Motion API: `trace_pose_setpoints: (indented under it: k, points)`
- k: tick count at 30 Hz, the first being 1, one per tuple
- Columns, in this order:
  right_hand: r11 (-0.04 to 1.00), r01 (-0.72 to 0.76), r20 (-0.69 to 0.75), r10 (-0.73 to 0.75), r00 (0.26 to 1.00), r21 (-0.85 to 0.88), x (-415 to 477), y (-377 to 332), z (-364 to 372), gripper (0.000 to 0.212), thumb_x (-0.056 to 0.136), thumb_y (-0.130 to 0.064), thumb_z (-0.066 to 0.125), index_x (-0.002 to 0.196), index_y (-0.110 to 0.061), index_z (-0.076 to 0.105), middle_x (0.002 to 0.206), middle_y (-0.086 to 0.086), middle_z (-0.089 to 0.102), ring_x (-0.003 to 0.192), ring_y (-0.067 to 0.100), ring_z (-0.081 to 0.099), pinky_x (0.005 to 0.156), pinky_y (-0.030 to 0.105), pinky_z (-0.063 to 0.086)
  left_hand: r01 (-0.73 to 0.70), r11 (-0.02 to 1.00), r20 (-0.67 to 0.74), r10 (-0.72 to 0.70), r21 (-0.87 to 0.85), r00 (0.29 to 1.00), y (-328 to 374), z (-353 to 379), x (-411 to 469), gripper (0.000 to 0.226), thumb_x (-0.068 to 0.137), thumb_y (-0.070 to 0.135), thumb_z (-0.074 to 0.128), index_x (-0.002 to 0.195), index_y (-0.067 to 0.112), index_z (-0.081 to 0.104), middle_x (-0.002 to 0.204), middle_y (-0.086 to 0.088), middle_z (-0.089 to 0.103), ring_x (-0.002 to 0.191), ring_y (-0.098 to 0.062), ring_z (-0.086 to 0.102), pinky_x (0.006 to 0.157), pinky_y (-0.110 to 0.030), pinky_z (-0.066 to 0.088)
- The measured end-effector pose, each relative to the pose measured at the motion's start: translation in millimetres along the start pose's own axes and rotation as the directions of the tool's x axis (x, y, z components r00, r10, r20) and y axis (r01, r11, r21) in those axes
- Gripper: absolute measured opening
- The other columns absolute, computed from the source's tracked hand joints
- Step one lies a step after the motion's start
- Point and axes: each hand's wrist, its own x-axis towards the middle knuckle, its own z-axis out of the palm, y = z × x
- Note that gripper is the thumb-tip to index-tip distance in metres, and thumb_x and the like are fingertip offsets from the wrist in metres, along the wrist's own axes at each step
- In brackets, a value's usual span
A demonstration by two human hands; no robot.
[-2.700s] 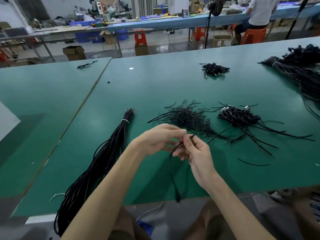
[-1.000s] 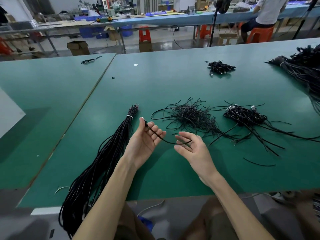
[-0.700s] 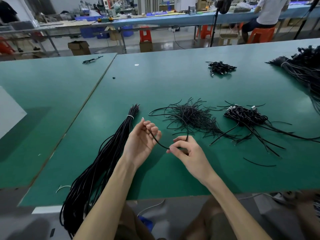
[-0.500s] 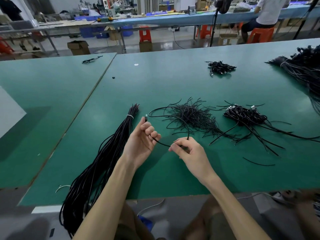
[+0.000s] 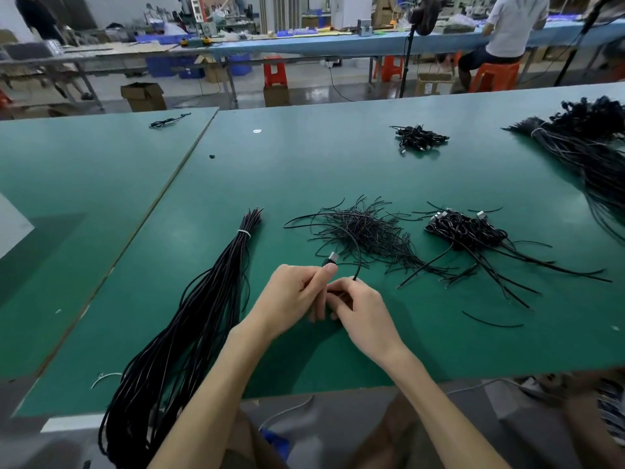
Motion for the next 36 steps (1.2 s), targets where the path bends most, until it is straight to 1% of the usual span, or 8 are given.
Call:
trace_pose_setpoints:
  k: [5,9,13,16,19,25,30,36]
  points:
    - [0.995,-0.030,-0.054,0.035,0.998,0.098,1.4,1.3,0.3,0.024,0.102,-0.008,0.053,0.100,-0.032,0.055,0.077,-0.006,0.071,0.064,0.002,0.064,0.060,0.013,0.046,-0.256,0.748,0.004,0.321,0.612,0.947,10.2,-5.7,-3.5,0.051,0.104,0.050,0.044,0.065,0.016,0.045,0.059,0.010,0.050,0.057,-0.018,0.047,0.058,-0.029,0.038]
    - [0.973,-0.037,-0.099,0.061,0.993,0.227,1.7,1.9,-1.2,0.026,0.101,-0.001,0.050,0.105,-0.026,0.055,0.084,-0.003,0.074,0.064,0.005,0.069,0.057,0.017,0.050,-0.209,0.763,-0.059,0.308,0.612,0.950,-0.1,3.9,-12.8,0.042,0.105,0.039,0.049,0.093,0.008,0.074,0.117,-0.001,0.076,0.130,-0.016,0.061,0.106,-0.032,0.047]
    - [0.957,0.006,0.017,-0.011,1.000,0.291,-0.3,-0.3,-2.6,0.020,0.104,-0.010,0.055,0.108,-0.028,0.063,0.096,-0.009,0.077,0.076,0.014,0.075,0.065,0.018,0.051,-0.011,0.861,-0.171,0.113,0.508,0.979,-5.3,10.2,-12.4,0.040,0.107,0.037,0.046,0.108,0.011,0.076,0.139,0.000,0.064,0.142,-0.010,0.046,0.113,-0.026,0.037]
    - [0.930,0.041,0.062,-0.068,0.996,0.366,-0.9,-3.3,-6.9,0.013,0.106,-0.018,0.055,0.107,-0.022,0.067,0.092,-0.002,0.077,0.074,0.018,0.072,0.064,0.015,0.048,0.122,0.960,-0.288,-0.045,0.253,0.957,1.6,14.8,-10.7,0.050,0.105,0.048,0.039,0.103,0.014,0.076,0.121,0.007,0.073,0.126,-0.005,0.060,0.094,-0.024,0.049]
    - [0.904,0.061,0.107,-0.117,0.987,0.423,-3.0,-7.7,-10.0,0.020,0.107,-0.022,0.050,0.105,-0.019,0.069,0.083,-0.001,0.072,0.074,0.015,0.068,0.066,0.014,0.047,0.171,0.975,-0.366,-0.213,-0.144,0.906,15.5,26.2,-7.2,0.051,0.104,0.056,0.044,0.095,0.021,0.079,0.076,0.002,0.074,0.066,-0.012,0.066,0.060,-0.030,0.052]
    - [0.918,0.043,0.156,-0.113,0.981,0.394,-3.8,-8.2,-5.1,0.028,0.108,-0.013,0.048,0.086,-0.012,0.066,0.074,-0.002,0.070,0.067,0.010,0.064,0.064,0.016,0.046,0.140,0.554,-0.129,-0.419,-0.821,0.899,39.6,25.5,-1.0,0.056,0.101,0.062,0.047,0.092,0.018,0.080,0.107,-0.008,0.078,0.100,-0.024,0.075,0.059,-0.029,0.059]
    - [0.952,0.016,0.214,-0.085,0.973,0.306,-4.0,-5.3,-6.2,0.030,0.106,-0.037,0.054,0.086,-0.019,0.067,0.085,-0.001,0.079,0.074,0.018,0.067,0.075,0.023,0.052,0.044,0.347,-0.093,-0.369,-0.937,0.925,37.7,0.9,0.0,0.048,0.104,0.049,0.050,0.067,0.020,0.058,0.059,0.002,0.044,0.044,-0.012,0.040,0.049,-0.023,0.039]
    - [0.974,0.023,0.220,-0.074,0.973,0.226,-3.7,-7.6,-6.7,0.034,0.093,-0.059,0.065,0.086,-0.027,0.072,0.086,-0.009,0.079,0.079,0.013,0.070,0.081,0.034,0.056,0.167,0.768,0.009,-0.206,-0.618,0.979,31.4,-24.6,-11.2,0.058,0.104,0.055,0.045,0.061,0.017,0.047,0.047,0.001,0.033,0.042,-0.013,0.027,0.043,-0.022,0.024]
